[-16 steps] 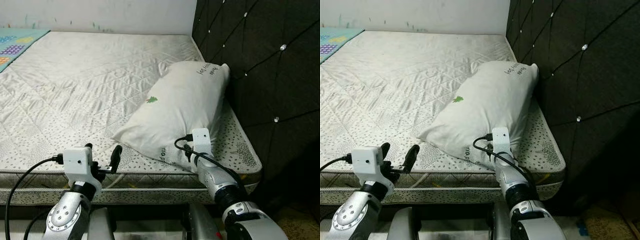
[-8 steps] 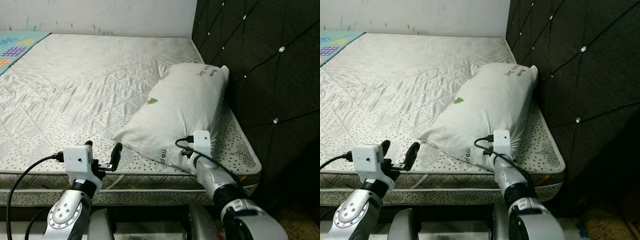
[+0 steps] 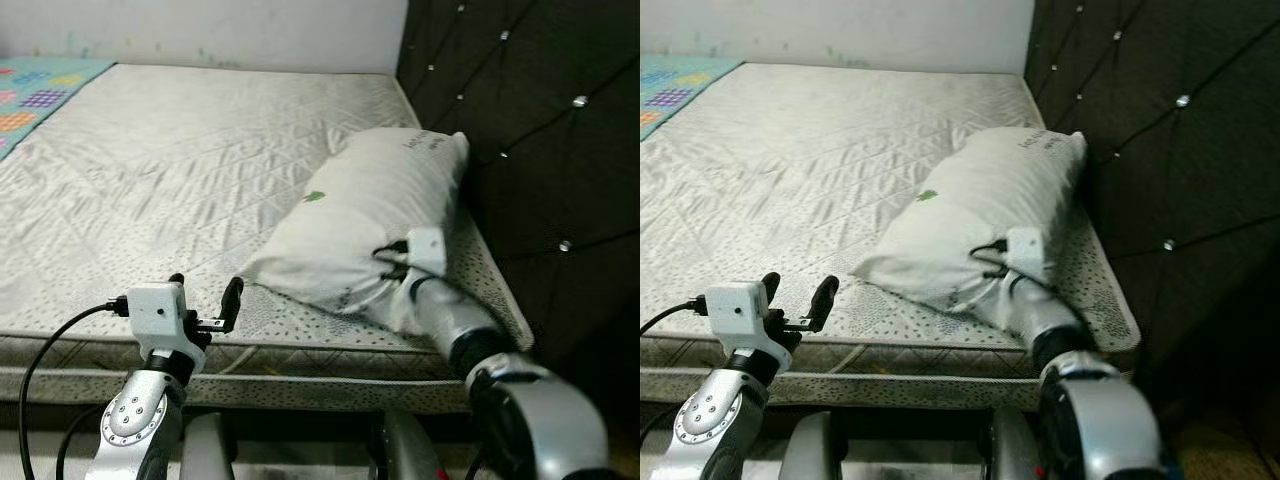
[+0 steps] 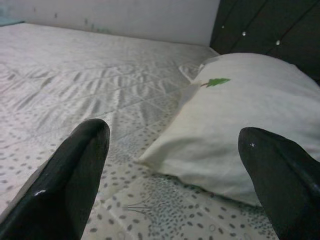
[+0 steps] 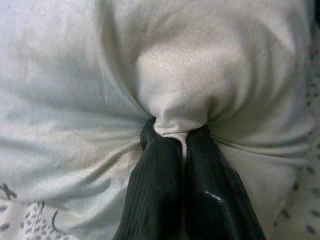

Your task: Clean up the room

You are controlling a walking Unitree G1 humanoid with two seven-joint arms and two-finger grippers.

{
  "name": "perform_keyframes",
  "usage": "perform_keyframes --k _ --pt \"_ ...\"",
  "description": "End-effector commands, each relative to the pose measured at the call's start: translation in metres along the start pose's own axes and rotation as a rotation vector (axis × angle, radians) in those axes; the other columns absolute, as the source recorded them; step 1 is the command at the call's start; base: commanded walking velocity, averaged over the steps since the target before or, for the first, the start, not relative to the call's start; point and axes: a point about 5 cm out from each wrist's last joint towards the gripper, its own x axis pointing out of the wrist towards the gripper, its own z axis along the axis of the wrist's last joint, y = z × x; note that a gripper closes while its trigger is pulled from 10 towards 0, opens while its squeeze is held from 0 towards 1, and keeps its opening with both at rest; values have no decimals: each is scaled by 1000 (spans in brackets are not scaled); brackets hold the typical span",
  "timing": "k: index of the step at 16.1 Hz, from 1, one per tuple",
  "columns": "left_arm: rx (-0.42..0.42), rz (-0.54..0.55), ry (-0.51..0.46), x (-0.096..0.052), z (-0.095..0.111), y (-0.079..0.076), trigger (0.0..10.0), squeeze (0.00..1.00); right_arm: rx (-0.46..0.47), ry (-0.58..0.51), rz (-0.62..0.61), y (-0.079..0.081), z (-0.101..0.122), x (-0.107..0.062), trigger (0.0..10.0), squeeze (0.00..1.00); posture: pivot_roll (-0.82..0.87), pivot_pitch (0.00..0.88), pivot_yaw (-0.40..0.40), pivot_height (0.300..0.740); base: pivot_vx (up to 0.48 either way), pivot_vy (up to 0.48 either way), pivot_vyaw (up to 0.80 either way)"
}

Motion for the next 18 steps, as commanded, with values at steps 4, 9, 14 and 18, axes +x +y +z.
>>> perform_keyframes --k 4,9,14,18 --pt "5 15 -24 6 2 2 10000 0 15 -189 -87 -36 63 -5 0 0 107 0 -60 553 0 0 0" --pt "14 43 -41 9 1 4 10000 0 -40 -416 -195 -90 142 -32 0 0 101 0 -58 553 0 0 0" --pt "30 65 -47 10 2 8 10000 0 -91 -525 -291 -134 176 -60 0 0 93 0 -43 553 0 0 0" --pt "35 61 -47 11 1 7 10000 0 -77 -436 -203 -135 135 -45 0 0 82 0 -33 553 0 0 0"
